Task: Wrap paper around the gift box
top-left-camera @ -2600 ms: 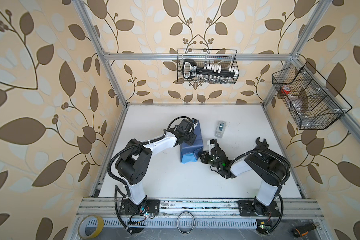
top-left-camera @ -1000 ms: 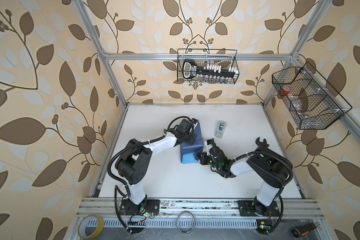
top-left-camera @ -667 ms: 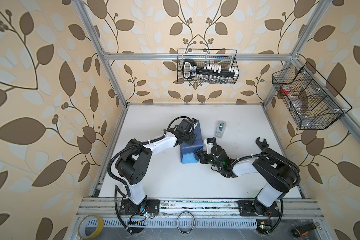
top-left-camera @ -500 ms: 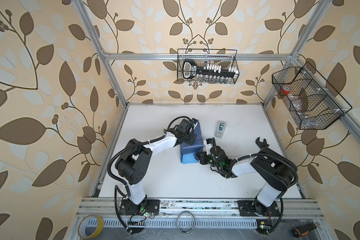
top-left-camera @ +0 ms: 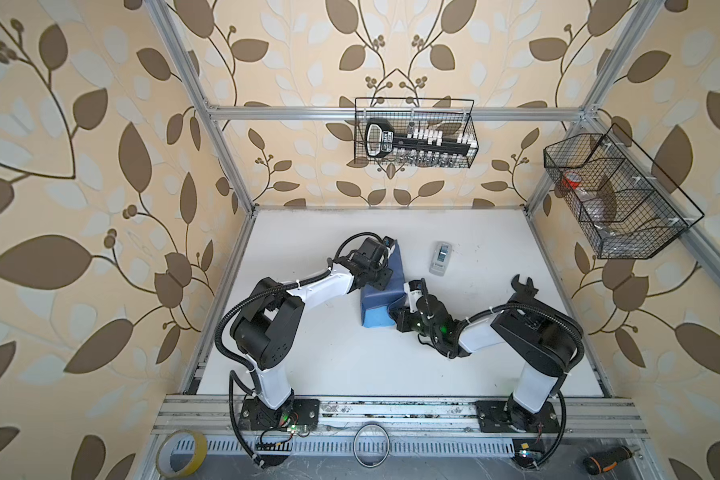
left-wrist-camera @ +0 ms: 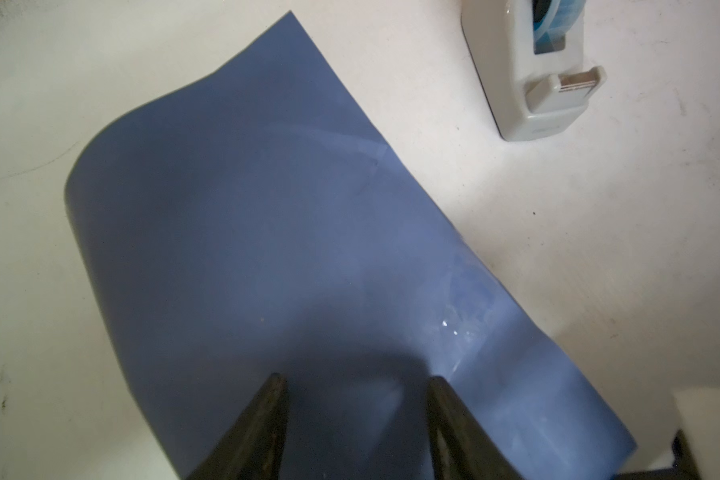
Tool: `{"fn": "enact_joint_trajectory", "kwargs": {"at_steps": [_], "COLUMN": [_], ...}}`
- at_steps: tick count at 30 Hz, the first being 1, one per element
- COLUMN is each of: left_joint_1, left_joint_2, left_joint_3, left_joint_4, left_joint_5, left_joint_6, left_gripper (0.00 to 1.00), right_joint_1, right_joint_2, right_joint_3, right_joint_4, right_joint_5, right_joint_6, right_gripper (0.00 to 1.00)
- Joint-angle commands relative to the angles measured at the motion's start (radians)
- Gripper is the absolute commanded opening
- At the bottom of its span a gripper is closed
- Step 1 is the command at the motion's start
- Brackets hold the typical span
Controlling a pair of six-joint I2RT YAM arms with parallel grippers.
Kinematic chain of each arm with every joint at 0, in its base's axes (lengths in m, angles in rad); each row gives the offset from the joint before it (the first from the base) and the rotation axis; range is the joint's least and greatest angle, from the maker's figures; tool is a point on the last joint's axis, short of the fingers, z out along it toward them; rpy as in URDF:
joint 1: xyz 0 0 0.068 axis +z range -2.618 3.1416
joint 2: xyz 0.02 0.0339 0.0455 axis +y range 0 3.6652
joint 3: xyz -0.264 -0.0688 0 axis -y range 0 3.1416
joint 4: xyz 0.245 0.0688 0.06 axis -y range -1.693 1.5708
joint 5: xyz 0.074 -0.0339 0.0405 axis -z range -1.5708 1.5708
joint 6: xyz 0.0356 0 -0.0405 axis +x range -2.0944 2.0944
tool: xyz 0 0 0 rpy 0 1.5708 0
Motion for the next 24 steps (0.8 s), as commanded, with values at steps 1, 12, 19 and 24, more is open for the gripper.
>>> {"fn": "enact_joint_trajectory", "kwargs": {"at_steps": [1, 12, 19, 24], "left_joint_1": [0.004, 0.004, 0.005, 0.004], "left_joint_2": [0.060, 0.062, 0.062, 0.065], "left_joint_3": [-0.032, -0.031, -0.032, -0.030], "left_joint_4": [-0.120, -0.122, -0.122, -0.123], "left_joint_5": [0.033, 0.037, 0.034, 0.034], "left_joint_6": [-0.010, -0.009, -0.009, -0.009], "left_gripper": [0.54, 0.54, 0.54, 0.54], "right_joint_1": [0.007, 0.007, 0.007, 0.006], "right_joint_2": [0.021, 0.053, 0.085, 0.102], "right_joint_3": [0.028, 0.040, 0.043, 0.041], "right_joint_4": [0.026, 0.038, 0.040, 0.037], "right_joint_5": [0.031, 0.092, 0.121, 0.130], "right_joint_6": [0.012, 0.011, 0.015, 0.012], "right_gripper": [0.13, 0.13, 0.14, 0.14]}}
